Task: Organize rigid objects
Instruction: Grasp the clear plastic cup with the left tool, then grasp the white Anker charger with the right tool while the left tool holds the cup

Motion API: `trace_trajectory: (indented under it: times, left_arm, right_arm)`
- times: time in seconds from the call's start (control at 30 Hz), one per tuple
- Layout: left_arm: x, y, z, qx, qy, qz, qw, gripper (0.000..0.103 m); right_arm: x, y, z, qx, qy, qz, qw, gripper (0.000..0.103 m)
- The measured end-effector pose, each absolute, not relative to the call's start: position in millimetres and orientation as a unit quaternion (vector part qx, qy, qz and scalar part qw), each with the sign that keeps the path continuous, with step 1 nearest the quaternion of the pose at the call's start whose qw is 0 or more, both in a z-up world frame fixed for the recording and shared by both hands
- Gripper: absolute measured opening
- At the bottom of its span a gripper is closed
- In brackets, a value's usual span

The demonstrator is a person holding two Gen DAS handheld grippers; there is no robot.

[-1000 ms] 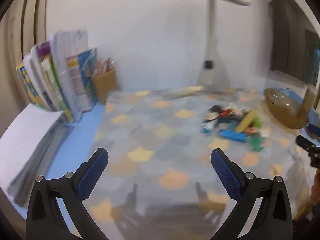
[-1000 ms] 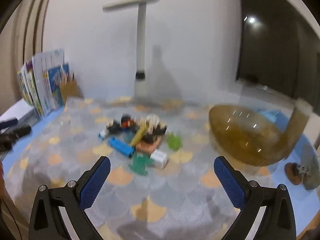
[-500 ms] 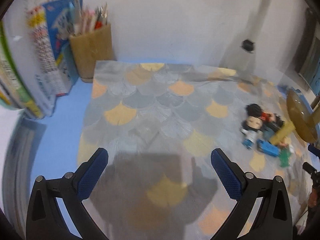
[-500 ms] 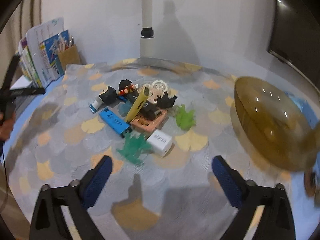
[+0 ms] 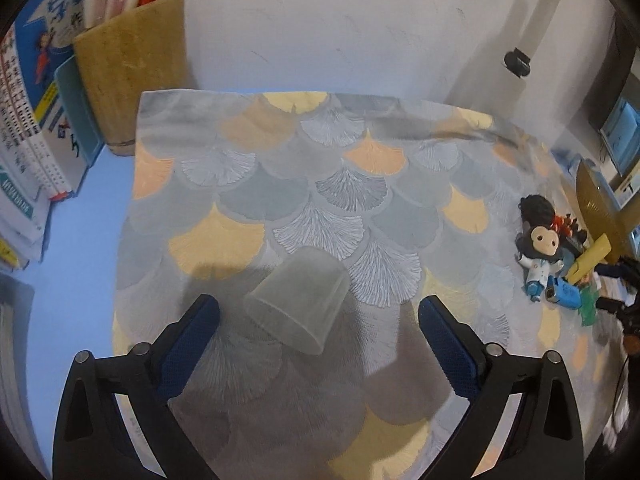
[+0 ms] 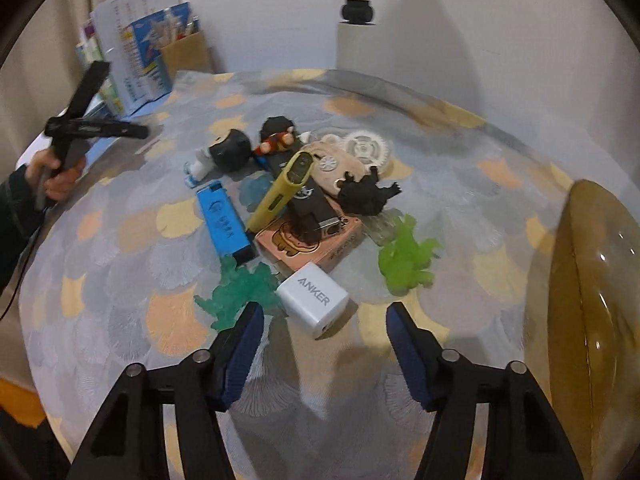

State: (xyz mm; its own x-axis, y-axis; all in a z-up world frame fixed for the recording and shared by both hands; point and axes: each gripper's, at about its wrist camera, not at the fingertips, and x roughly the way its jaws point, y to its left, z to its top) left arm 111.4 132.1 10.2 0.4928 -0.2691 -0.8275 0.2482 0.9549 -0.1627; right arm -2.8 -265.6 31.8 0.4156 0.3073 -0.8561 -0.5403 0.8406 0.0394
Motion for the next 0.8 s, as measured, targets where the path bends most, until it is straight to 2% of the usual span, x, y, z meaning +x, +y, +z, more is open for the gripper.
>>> trace_trajectory:
  times: [0.07, 0.13, 0.17, 0.2, 0.23, 0.3, 0.47, 0.63, 0.67, 0.7, 0.8]
  left_arm:
    - [112.8, 128.3, 9.8, -0.002, 0.480, -0.151, 0.864, 0.094]
    - [113.3, 127.3, 12.1, 0.003, 0.477, -0.151, 0.866, 0.076]
    - [114.3, 126.9, 13.2, -0.005, 0.475, -0.155, 0.866, 0.071]
    - [114.0, 125.7, 14.3, -0.013, 0.472, -0.162, 0.866, 0.052]
    - [113.7, 123.8, 15.2, -0.017, 0.472, -0.169, 0.865, 0.042]
    - [108.4, 114.5, 18.4, -0.011, 0.469, -0.172, 0.866, 0.042]
    - [72.6, 77.4, 38.7, 0.007, 0.444, -0.198, 0.874, 0.042]
    - [17.3, 31.5, 59.7, 0.001, 0.413, -0.233, 0.880, 0.042]
    - [3.6, 21.3, 62.4, -0.014, 0.405, -0.250, 0.879, 0.042]
    - [-6.6, 13.2, 63.9, -0.022, 0.401, -0.257, 0.879, 0.042]
    - [-31.1, -15.2, 60.7, -0.042, 0.399, -0.277, 0.873, 0.042]
  right_arm:
    - [-5.7, -273.1, 33.7, -0.141, 0.472, 0.257, 0.832, 0.058]
    - [-5.8, -278.8, 33.3, -0.141, 0.474, 0.259, 0.830, 0.055]
    - [-4.6, -279.5, 31.9, -0.132, 0.476, 0.263, 0.828, 0.052]
    - [-3.2, -275.3, 28.5, -0.130, 0.480, 0.268, 0.825, 0.047]
    - [-2.0, -270.2, 25.1, -0.139, 0.480, 0.266, 0.824, 0.045]
    - [-0.2, -262.4, 19.2, -0.151, 0.478, 0.270, 0.822, 0.034]
    - [-11.8, -254.0, 20.3, -0.142, 0.467, 0.271, 0.830, 0.028]
    - [-43.4, -281.7, 26.5, -0.086, 0.470, 0.236, 0.846, 0.024]
    - [-50.5, -286.4, 28.4, -0.072, 0.472, 0.227, 0.849, 0.008]
    - [-58.6, -292.5, 30.3, -0.055, 0.474, 0.218, 0.851, 0.006]
    - [-81.8, -312.3, 33.0, -0.009, 0.481, 0.177, 0.859, 0.006]
